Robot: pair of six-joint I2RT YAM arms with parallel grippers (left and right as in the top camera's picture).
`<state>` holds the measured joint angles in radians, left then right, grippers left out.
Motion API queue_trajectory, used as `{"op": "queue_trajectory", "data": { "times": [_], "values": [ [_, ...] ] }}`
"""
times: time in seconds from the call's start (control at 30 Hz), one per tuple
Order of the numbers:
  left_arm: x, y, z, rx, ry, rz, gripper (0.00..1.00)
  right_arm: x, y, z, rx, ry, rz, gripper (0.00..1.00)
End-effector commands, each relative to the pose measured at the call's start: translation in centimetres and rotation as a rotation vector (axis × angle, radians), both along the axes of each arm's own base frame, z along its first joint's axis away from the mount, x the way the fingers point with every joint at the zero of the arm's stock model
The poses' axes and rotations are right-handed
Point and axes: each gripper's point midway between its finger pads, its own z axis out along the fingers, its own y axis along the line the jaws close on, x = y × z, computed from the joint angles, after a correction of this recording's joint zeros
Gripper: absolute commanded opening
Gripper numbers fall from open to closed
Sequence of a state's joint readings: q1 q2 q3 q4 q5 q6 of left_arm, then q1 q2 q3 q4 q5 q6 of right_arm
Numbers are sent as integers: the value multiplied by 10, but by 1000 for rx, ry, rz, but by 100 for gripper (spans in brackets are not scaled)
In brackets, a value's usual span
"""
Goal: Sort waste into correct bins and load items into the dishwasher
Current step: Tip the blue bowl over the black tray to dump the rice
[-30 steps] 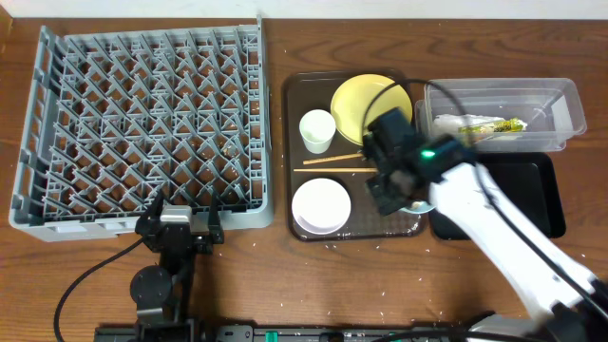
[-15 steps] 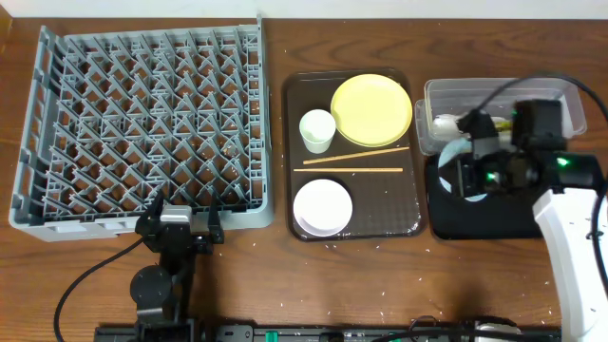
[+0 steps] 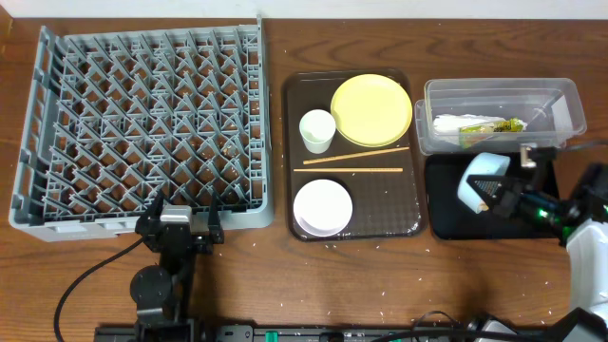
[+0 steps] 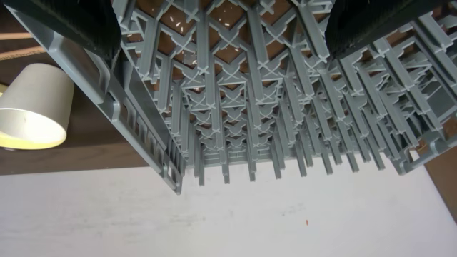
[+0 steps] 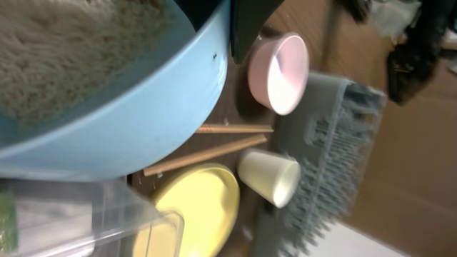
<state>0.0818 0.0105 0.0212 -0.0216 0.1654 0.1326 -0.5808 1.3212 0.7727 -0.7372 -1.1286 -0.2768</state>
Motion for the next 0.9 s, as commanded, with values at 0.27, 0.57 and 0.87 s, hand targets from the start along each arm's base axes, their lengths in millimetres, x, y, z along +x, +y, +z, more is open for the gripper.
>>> {"op": "queue_trajectory", "data": {
  "times": [0.27, 0.57, 0.87],
  "values": [
    [-1, -3, -15, 8, 44, -16, 93, -8, -34, 27, 268, -171, -122, 1],
    [-1, -3, -15, 8, 44, -16, 93, -5, -48, 15, 389, -127, -163, 1],
    [-1, -3, -15, 8, 44, -16, 92, -7, -72, 10, 626, 41, -290, 1]
  ]
}}
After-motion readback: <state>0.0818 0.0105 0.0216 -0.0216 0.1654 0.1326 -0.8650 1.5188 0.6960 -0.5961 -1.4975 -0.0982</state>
